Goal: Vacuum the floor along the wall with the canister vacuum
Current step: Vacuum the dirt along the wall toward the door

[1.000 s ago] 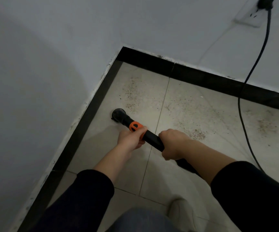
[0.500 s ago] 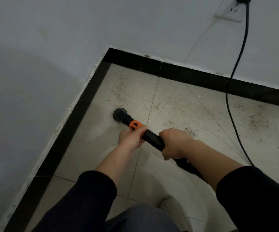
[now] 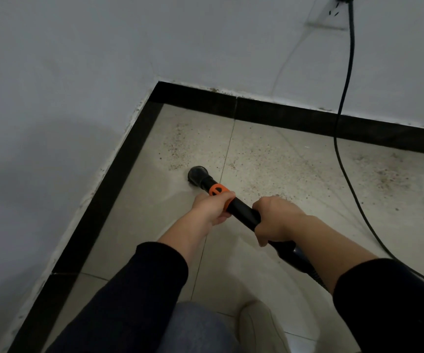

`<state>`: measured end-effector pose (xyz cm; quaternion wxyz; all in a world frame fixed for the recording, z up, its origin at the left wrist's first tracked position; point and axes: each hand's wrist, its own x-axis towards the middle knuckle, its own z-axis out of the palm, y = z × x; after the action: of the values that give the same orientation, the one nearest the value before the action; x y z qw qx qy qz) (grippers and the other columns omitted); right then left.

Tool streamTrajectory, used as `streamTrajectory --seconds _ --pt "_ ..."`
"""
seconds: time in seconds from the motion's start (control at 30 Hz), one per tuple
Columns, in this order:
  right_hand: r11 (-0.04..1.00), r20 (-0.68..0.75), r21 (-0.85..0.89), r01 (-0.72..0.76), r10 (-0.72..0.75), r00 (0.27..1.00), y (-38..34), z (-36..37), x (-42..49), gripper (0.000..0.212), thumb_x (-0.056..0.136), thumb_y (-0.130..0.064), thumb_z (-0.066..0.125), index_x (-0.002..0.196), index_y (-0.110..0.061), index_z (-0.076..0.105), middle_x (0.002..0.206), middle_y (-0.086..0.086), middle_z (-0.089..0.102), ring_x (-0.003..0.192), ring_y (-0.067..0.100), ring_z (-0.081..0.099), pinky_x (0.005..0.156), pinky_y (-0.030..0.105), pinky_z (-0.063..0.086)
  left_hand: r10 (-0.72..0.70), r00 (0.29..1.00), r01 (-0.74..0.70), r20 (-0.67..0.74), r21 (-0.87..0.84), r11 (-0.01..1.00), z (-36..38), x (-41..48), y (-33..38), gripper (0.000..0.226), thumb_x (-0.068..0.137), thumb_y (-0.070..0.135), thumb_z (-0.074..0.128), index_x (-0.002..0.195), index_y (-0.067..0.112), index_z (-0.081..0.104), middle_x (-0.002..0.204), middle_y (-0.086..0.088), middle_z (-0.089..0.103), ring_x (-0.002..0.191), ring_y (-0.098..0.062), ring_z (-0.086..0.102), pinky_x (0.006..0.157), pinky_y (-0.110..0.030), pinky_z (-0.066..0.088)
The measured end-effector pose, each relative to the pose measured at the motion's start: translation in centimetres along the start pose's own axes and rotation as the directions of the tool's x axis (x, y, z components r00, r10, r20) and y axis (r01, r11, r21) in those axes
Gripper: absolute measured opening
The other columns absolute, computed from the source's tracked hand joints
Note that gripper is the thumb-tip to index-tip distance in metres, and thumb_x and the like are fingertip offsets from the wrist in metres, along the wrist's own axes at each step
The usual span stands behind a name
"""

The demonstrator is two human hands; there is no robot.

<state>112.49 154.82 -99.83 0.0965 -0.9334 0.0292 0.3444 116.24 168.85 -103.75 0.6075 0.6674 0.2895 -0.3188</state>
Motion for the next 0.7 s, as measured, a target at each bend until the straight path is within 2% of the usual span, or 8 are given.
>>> streamTrajectory --seconds 0.17,0.37,0.47,0.7 --pt "1.0 -0.014 -0.005 0.024 -0.024 1.0 0.0 0.2 0.6 0.035 0.066 -0.021 0.079 0.091 -0.021 0.054 0.077 -0.002 0.054 0.076 0.02 0.059 0.062 0.027 0.044 0.032 0.999 -0.032 -0.005 -0.017 0.999 -0.3 0.6 -0.4 0.042 0.084 0.029 0.073 0.115 0.005 0.057 0.101 -0.015 0.069 0.072 -0.016 0.069 0.053 -0.018 0.052" --pt "0.999 -0.055 -0.013 0.044 -0.044 0.998 -0.4 0.4 1.3 0.029 0.07 -0.02 0.073 0.091 -0.021 0.052 0.076 -0.003 0.051 0.069 0.017 0.054 0.052 0.025 0.037 0.098 0.994 -0.098 -0.047 -0.011 0.995 -0.4 2.0 -0.8 0.025 0.084 0.032 0.072 0.091 0.01 0.062 0.088 -0.01 0.07 0.078 -0.018 0.07 0.072 -0.025 0.056" --pt "0.998 -0.08 -0.013 0.062 -0.063 0.995 -0.9 0.3 1.7 0.025 0.072 -0.02 0.07 0.092 -0.019 0.054 0.076 -0.002 0.052 0.069 0.017 0.055 0.05 0.024 0.036 0.118 0.99 -0.12 -0.075 -0.015 0.993 -0.8 2.4 -0.7 0.023 0.084 0.033 0.072 0.089 0.012 0.063 0.086 -0.009 0.07 0.083 -0.02 0.07 0.084 -0.032 0.057" --pt "0.993 -0.103 -0.047 0.105 -0.11 0.989 -2.7 0.0 2.8 0.022 0.073 -0.019 0.068 0.091 -0.02 0.055 0.077 -0.001 0.054 0.07 0.018 0.057 0.05 0.024 0.038 0.14 0.983 -0.15 -0.123 -0.082 0.985 -2.6 2.8 -0.5 0.023 0.085 0.03 0.071 0.091 0.009 0.064 0.085 -0.009 0.07 0.077 -0.017 0.069 0.079 -0.027 0.057"
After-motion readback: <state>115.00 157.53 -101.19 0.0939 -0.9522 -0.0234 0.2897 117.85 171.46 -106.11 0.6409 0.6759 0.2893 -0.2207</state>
